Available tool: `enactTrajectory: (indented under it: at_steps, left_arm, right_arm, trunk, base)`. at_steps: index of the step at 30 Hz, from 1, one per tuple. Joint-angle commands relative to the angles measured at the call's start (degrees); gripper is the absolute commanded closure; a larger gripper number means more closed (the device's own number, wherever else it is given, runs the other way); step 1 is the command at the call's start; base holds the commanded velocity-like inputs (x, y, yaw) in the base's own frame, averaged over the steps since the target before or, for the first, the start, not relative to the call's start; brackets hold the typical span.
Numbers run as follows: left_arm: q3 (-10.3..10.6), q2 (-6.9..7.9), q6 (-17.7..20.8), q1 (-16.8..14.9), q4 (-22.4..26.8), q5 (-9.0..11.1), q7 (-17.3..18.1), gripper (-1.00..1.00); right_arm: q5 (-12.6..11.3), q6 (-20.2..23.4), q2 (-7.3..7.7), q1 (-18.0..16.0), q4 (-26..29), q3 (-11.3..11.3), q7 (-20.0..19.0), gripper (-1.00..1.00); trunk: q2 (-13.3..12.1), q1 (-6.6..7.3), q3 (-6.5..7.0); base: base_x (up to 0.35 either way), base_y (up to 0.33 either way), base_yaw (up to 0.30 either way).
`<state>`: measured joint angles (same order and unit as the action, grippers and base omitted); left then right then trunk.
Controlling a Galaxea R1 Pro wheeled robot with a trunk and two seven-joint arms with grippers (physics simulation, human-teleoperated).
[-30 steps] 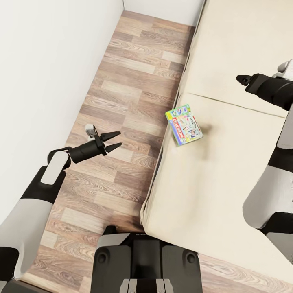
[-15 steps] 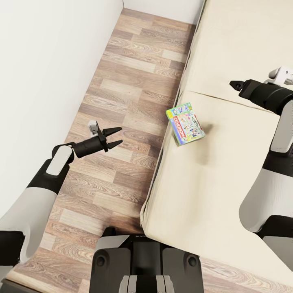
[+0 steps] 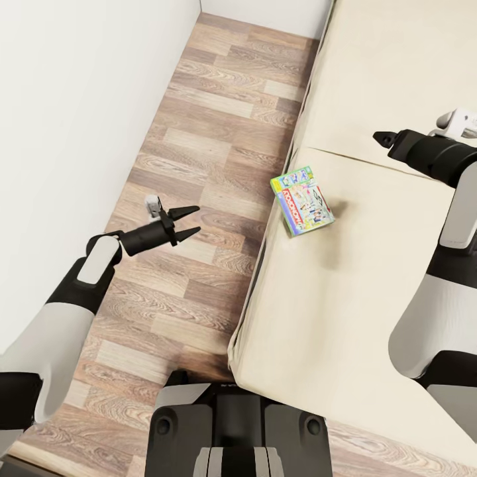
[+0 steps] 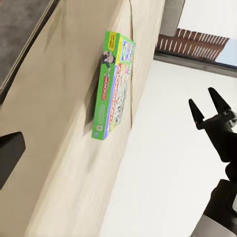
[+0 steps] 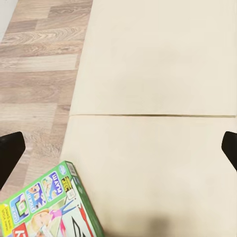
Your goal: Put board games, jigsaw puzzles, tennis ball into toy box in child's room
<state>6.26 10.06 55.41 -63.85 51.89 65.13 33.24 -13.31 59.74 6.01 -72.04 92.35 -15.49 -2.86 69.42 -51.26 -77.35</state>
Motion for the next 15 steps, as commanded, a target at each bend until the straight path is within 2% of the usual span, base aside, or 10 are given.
enactTrajectory:
  at_steps: [1, 5, 7, 8, 10, 11, 13, 14, 15]
  left_arm:
    - [0.08, 0.03, -0.5, 0.38, -0.07, -0.05, 0.15, -1.0]
    - [0.06, 0.0, -2.95, 1.05, -0.18, -0.08, 0.01, -1.0]
    - [0.05, -0.01, -6.83, 1.34, -0.74, -0.11, -0.13, -1.0]
    - [0.05, -0.01, -6.83, 1.34, -0.74, -0.11, -0.13, -1.0]
    - [0.01, -0.05, -10.56, 1.14, -3.0, 0.08, -0.02, -1.0]
    - [0.01, -0.05, -10.56, 1.14, -3.0, 0.08, -0.02, -1.0]
    - [-0.02, -0.11, -13.36, -0.23, -6.9, 0.4, 0.37, -1.0]
    - [-0.02, -0.11, -13.36, -0.23, -6.9, 0.4, 0.37, -1.0]
    - [0.02, -0.15, -14.44, -1.38, -9.16, 0.41, 0.75, -1.0]
  right_arm:
    - [0.13, 0.26, -0.01, -0.07, 0.03, -0.07, -0.3, -1.0]
    - [0.13, 0.26, 0.02, -0.12, 0.03, -0.07, -0.3, -1.0]
    - [0.13, 0.26, 0.03, -0.17, 0.03, -0.07, -0.3, -1.0]
    - [0.13, 0.26, 0.03, -0.17, 0.03, -0.07, -0.3, -1.0]
    - [0.13, 0.26, 0.06, -0.2, 0.03, -0.07, -0.3, -1.0]
    - [0.13, 0.26, 0.06, -0.2, 0.03, -0.07, -0.3, -1.0]
    - [0.14, 0.26, 0.06, -0.22, 0.03, -0.07, -0.3, -1.0]
    - [0.14, 0.26, 0.06, -0.22, 0.03, -0.07, -0.3, -1.0]
    - [0.14, 0.26, 0.06, -0.24, 0.03, -0.07, -0.3, -1.0]
  trunk:
    - [0.02, 0.0, -0.02]
    - [0.02, 0.0, -0.02]
    - [0.02, 0.0, -0.02]
    - [0.02, 0.0, -0.02]
    - [0.02, 0.0, -0.02]
    - [0.02, 0.0, -0.02]
    - [0.02, 0.0, -0.02]
    - [0.02, 0.0, -0.02]
    - [0.02, 0.0, -0.02]
  base:
    - [0.0, 0.0, 0.0]
    - [0.0, 0.0, 0.0]
    - [0.0, 0.0, -0.003]
    - [0.0, 0.0, -0.006]
    - [0.0, 0.0, -0.046]
    - [0.0, 0.0, -0.064]
    - [0.0, 0.0, -0.123]
    - [0.0, 0.0, -0.141]
    - [0.0, 0.0, -0.169]
